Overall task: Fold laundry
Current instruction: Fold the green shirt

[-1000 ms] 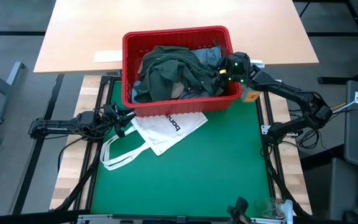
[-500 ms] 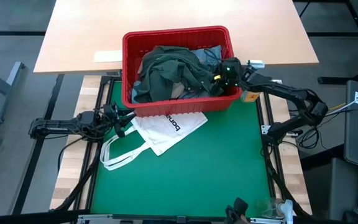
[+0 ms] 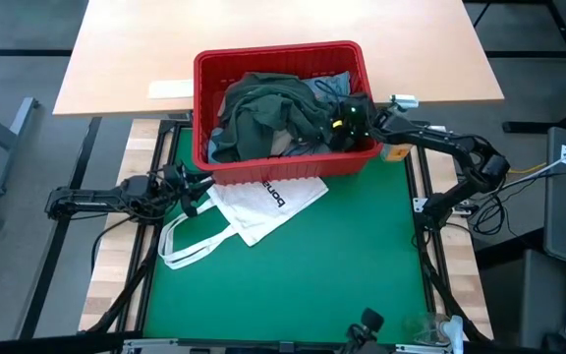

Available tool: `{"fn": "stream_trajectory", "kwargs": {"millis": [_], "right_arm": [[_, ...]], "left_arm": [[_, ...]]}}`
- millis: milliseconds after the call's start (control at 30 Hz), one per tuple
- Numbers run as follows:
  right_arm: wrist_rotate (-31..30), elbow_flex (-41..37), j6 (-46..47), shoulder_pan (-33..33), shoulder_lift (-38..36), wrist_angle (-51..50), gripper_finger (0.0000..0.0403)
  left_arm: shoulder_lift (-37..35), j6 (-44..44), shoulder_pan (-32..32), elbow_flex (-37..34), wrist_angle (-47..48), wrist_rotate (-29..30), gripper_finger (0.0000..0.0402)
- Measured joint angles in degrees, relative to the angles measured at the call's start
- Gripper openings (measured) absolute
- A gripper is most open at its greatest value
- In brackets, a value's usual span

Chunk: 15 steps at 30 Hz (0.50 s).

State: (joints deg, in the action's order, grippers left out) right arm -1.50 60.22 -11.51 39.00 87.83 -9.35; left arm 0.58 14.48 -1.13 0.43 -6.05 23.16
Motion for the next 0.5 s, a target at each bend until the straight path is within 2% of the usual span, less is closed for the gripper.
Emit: {"fn": "stream_trajectory", "kwargs": {"millis": [133,233,500], "right_arm": [[2.8,4.5,-0.6,0.0,0.0,-0.4,0.0024],[4.9,9.5,-0.6,0.0,0.0,-1.7,0.0008],[5.2,22.2,-0.9,0.0,0.0,-4.3,0.0004]], "left_arm": [[0.0,-0.5,0.0,0.0,-5.7,0.0,0.0147],[0.1,-5.1,0.0,0.0,-10.6,0.0,0.0147],[2.5,-15.0,0.0,0.0,-19.8,4.9,0.0147]]}}
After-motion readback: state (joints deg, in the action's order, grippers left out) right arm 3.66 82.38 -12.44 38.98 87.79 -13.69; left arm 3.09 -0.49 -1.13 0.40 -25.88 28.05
